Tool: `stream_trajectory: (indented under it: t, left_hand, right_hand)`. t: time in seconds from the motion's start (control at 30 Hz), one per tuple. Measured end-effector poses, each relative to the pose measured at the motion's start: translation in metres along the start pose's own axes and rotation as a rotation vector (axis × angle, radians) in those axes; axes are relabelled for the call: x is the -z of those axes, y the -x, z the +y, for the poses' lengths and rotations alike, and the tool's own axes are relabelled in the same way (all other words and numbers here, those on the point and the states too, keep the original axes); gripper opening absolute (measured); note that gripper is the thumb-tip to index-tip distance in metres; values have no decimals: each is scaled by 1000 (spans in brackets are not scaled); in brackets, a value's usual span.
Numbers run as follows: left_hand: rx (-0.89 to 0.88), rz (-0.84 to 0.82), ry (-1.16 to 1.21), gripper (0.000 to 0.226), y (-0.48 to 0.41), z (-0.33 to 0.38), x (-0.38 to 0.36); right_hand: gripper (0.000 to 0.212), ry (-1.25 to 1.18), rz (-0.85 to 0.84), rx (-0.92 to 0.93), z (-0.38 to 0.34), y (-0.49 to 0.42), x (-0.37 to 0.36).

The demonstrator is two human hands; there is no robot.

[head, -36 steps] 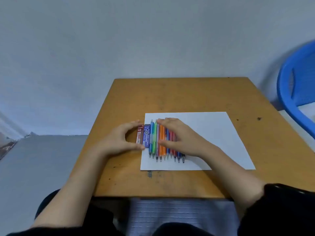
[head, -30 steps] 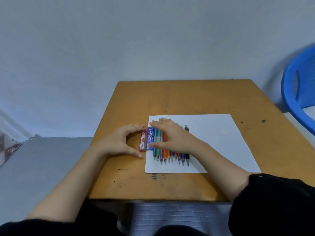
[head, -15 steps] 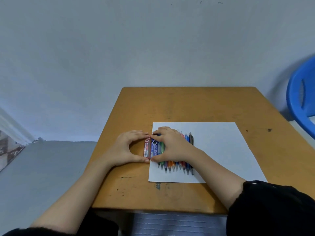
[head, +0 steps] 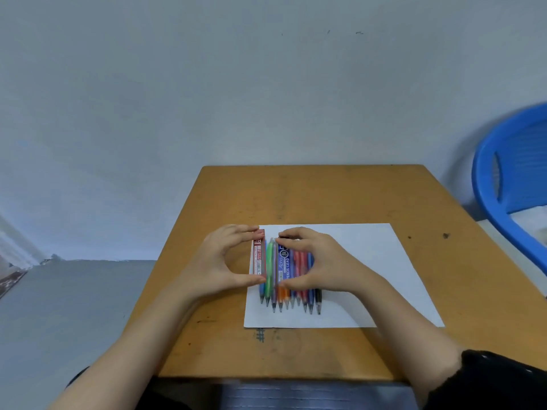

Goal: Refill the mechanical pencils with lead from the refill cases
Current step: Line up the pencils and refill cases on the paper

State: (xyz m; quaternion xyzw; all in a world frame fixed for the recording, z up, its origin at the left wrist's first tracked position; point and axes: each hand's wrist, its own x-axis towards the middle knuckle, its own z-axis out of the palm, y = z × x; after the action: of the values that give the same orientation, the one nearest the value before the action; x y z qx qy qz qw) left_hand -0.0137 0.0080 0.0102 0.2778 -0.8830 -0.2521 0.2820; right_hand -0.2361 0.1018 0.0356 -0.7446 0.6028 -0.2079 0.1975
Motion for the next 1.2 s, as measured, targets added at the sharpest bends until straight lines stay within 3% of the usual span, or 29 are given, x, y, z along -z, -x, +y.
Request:
stream_trajectory:
  t: [0.17,0.33,0.6,0.9,1.2]
  left_hand:
    - [-37,-64,5,75,-14,26,-22]
    - [-16,-105,-21,82,-25,41,-50]
    - [-28,-150,-84,79,-38,55,-78]
    - [-37,-260,-233,89,-41,53,-95]
    - [-50,-323,-311,91,-39,55,-95]
  right_hand:
    - [75,-61,79,-60,19,28,14]
    - [49,-91,143,-105,44,48,16]
    - [45,-142,153,-115,72,65,11]
    - [52,-121,159,-75,84,72,6]
    - [79,-20,212,-135,89,80,7]
